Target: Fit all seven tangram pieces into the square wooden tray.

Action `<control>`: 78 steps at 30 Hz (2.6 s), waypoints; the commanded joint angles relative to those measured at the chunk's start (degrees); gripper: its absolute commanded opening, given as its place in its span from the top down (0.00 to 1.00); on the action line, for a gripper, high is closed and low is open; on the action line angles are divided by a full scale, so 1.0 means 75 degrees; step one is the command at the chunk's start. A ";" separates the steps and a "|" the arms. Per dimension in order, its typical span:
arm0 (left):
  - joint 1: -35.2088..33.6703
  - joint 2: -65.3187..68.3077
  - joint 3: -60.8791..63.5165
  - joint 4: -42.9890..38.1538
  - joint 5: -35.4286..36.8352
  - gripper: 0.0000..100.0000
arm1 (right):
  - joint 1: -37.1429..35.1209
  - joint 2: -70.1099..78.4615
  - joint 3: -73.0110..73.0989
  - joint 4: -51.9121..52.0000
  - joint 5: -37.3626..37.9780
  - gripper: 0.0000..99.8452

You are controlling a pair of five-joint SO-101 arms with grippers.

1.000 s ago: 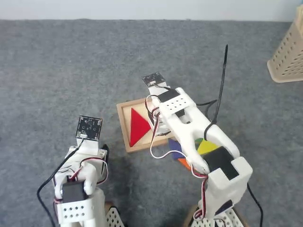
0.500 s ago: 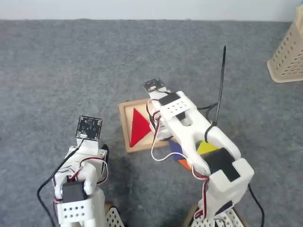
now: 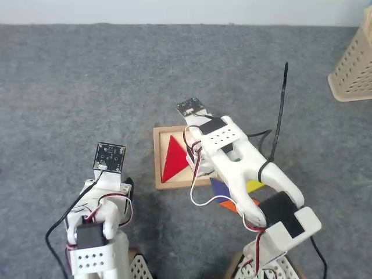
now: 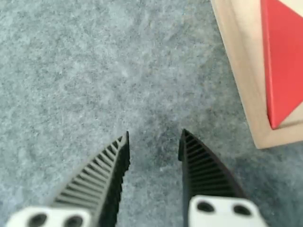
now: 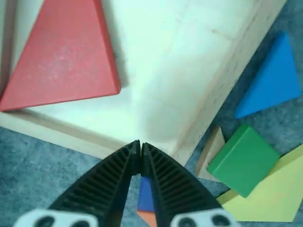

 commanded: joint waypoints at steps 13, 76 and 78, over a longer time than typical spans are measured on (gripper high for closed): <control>0.0000 -0.0047 -0.0088 0.0035 -0.0035 0.83 | -0.0639 0.1752 -0.2344 -0.0076 0.0481 0.99; 0.0000 -0.0047 -0.0088 0.0035 -0.0035 0.83 | 0.4132 -0.1670 0.2673 -0.0393 0.3446 0.86; 0.0000 -0.0047 -0.0088 0.0035 -0.0035 0.83 | 0.4378 -0.1119 0.2145 -0.0369 0.3423 0.86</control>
